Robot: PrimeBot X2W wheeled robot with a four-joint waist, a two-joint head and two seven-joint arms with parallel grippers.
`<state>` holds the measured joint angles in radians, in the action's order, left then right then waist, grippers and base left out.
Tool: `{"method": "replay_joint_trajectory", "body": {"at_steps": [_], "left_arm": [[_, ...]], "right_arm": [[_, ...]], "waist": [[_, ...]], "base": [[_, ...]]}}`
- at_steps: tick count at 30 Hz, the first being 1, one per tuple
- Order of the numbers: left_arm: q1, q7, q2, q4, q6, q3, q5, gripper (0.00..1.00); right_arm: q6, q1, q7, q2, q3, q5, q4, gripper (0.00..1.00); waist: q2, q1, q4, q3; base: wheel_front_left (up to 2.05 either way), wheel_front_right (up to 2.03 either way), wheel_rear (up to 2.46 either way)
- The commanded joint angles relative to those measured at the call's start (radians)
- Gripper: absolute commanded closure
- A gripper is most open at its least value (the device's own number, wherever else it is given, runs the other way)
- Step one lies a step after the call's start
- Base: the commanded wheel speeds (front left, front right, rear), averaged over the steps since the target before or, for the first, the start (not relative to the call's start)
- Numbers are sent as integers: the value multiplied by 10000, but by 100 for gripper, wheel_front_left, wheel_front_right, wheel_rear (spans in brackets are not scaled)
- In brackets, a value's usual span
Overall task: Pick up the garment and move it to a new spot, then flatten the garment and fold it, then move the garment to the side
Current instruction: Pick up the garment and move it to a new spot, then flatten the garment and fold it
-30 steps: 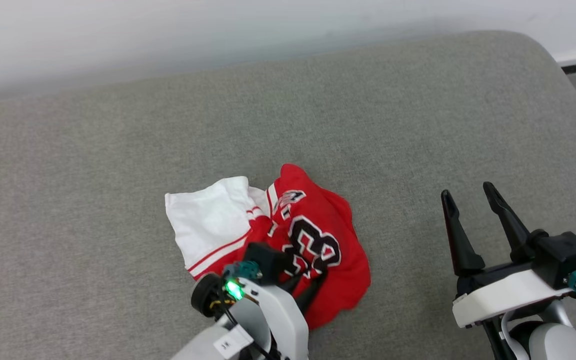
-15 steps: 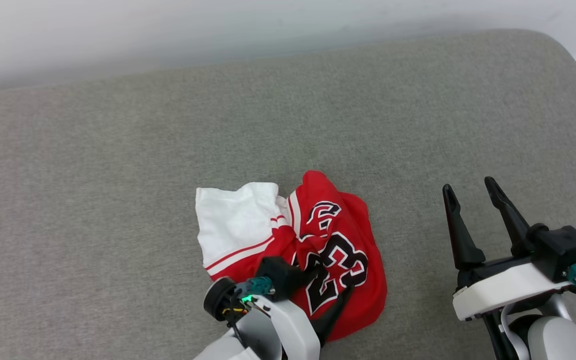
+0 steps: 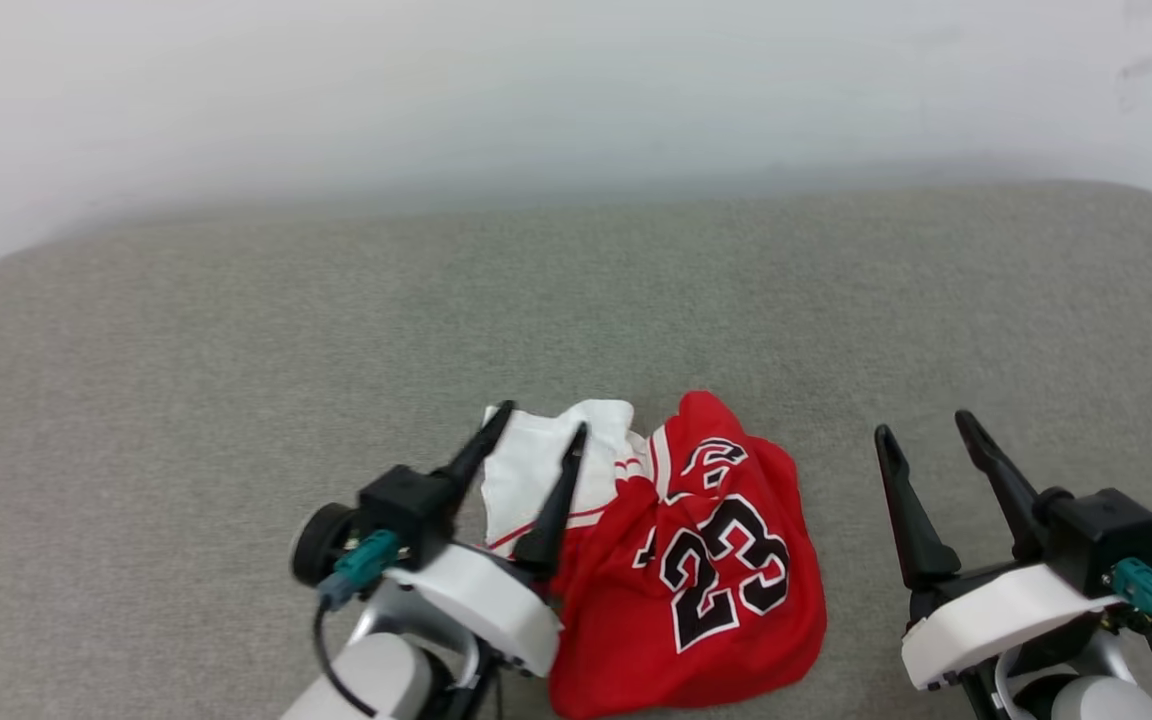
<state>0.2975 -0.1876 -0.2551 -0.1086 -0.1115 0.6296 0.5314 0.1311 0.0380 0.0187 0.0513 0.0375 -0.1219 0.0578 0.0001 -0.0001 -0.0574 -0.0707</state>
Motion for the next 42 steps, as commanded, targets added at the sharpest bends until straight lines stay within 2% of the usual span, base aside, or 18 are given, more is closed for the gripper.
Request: {"method": "replay_joint_trajectory", "body": {"at_steps": [1, 3, 4, 10, 18, 26, 34, 42], "left_arm": [[-227, -244, -170, -23, -222, -284, -88, 0], [-292, -313, -250, -59, -333, -420, -90, 0], [-460, -468, -422, -154, -550, -751, -88, 0], [-1015, -662, -814, -291, -822, -1405, 14, 0], [-1878, -767, -1125, -160, -966, -2061, 116, 0], [-2380, -794, -1109, 37, -762, -2395, -15, 0], [-2221, -798, -946, -53, -568, -2469, -213, 0], [-1820, -778, -658, -38, -357, -2550, -444, 0]], "right_arm": [[-7, -227, -76, -15, -32, 58, 64, 0], [-7, -281, -110, -15, -53, 63, 92, 0], [-7, -392, -164, -15, -104, 57, 122, 0], [-7, -723, -335, -14, -253, 66, 228, 0], [-7, -1231, -508, -14, -675, -37, 493, 0], [-7, -1525, -695, -14, -827, -55, 784, 0], [-7, -1490, -1015, -14, -1010, -292, 780, 0], [-7, -1007, -2760, -15, -923, -774, 176, 0]], "waist": [[-1, 1, 259, 310], [-1, 1, 304, 360], [-1, 1, 377, 480], [-1, 1, 467, 764], [-1, 1, 533, 1105], [-1, 1, 546, 1292], [-1, 1, 687, 1198], [-1, 1, 1297, 875]], "base": [[0, 0, 0], [0, 0, 0], [0, 0, 0], [0, 0, 0], [0, 0, 0], [0, 0, 0], [0, 0, 0], [0, 0, 0]]}}
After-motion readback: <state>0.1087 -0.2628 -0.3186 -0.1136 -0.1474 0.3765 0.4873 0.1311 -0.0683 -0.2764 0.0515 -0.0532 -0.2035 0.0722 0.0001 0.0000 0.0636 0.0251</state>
